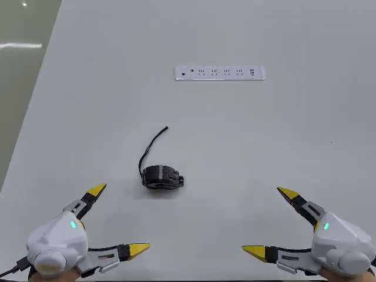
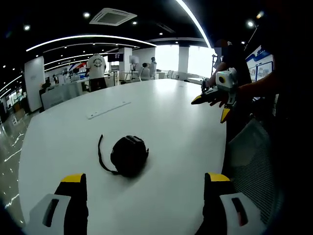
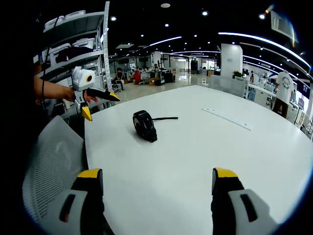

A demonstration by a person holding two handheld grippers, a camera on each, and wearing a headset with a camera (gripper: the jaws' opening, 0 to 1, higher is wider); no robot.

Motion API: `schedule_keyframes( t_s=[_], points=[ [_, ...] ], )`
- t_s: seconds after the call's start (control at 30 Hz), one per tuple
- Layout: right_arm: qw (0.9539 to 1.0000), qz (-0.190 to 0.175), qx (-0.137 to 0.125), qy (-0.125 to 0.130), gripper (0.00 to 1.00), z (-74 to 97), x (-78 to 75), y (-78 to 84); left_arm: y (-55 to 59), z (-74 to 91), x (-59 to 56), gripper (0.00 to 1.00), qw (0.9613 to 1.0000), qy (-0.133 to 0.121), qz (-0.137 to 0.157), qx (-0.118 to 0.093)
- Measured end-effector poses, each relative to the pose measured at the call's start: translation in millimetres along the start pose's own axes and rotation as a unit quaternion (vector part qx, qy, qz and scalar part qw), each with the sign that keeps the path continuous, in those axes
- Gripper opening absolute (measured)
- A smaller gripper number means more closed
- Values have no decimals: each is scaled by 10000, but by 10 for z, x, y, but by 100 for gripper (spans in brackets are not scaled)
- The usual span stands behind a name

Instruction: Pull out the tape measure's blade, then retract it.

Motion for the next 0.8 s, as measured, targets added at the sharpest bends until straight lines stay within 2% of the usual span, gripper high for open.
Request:
schedule_keyframes(
  t_s=[0.33,0.6,0.8],
  points=[
    [9995,230,158,-172,90,-62,-80,-70,-29,-43,46,93,9997,182,-104,90],
    [9979,423,298,-396,82,-159,-134,-142,-56,-121,111,87,9988,372,-272,181],
    [9969,527,278,-512,78,-260,-171,-198,-79,-206,175,83,9977,487,-411,214]
  ],
)
Point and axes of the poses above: the centre of the closed fingertips' face, and the gripper's own axes: z roughly backward along the fingers, x roughly to its left, y roughly out of its underside, the point moved 3 cm from there along z, roughly backward along the fingers, and after that the axes turned 8 degrees about -z, right-handed, at the moved point
